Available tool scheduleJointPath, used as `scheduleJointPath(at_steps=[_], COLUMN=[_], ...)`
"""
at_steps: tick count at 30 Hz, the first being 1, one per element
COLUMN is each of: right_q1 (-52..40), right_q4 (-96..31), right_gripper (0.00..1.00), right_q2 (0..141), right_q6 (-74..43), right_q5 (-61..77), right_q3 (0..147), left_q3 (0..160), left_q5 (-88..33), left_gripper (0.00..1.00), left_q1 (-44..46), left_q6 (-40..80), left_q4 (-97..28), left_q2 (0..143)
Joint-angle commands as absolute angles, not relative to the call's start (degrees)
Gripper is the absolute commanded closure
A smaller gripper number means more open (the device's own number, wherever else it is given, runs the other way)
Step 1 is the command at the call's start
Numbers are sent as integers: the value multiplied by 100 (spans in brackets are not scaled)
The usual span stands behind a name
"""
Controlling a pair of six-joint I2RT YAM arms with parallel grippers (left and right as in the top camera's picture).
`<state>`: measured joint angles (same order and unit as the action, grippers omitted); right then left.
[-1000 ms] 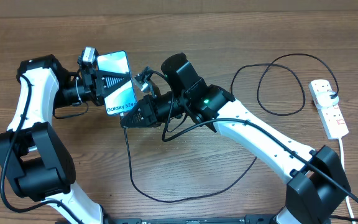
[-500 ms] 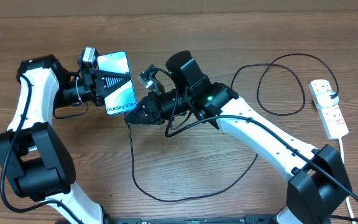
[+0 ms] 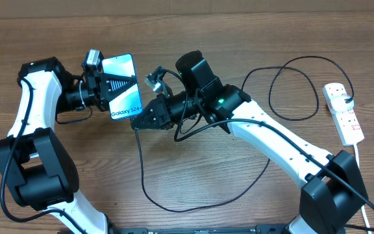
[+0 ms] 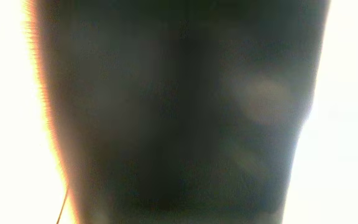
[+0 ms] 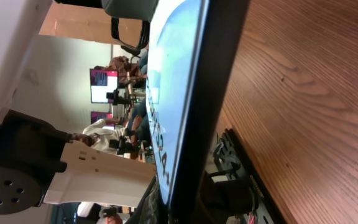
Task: Plug charger to phone and switch on socket
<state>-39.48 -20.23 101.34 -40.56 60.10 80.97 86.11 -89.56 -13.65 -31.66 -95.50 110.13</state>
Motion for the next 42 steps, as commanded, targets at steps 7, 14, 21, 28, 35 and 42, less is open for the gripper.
scheduleJointPath(at_steps=[7, 14, 21, 28, 35, 42], right_q1=[-3931, -3957, -4003, -4147, -4156, -4156], right_q4=[-2451, -2239, -2110, -2091, -1946, -1885], right_gripper=[96, 96, 96, 96, 96, 96], right_q2=[9988, 9988, 9988, 9988, 9988, 9988], right_q6=[-3813, -3767, -3771, -3769, -3817, -3924], right_q5=[6311, 6309, 6090, 5894, 5782, 5594], right_q3=[8130, 8130, 8130, 8130, 8130, 8130], left_q3=[8637, 8637, 8637, 8637, 8637, 8637], left_q5=[-9061, -9061, -9061, -9059, -9059, -9059], left_gripper=[96, 96, 96, 95, 96, 96], left_q1=[-1361, -1358, -1358, -1358, -1358, -1358], left_q6=[-3079, -3081, -3057, -2845, -2847, -2849], left_q4=[-9378, -9380, -9384, -9382, -9382, -9382], left_q2=[10864, 10864, 10864, 10864, 10864, 10864])
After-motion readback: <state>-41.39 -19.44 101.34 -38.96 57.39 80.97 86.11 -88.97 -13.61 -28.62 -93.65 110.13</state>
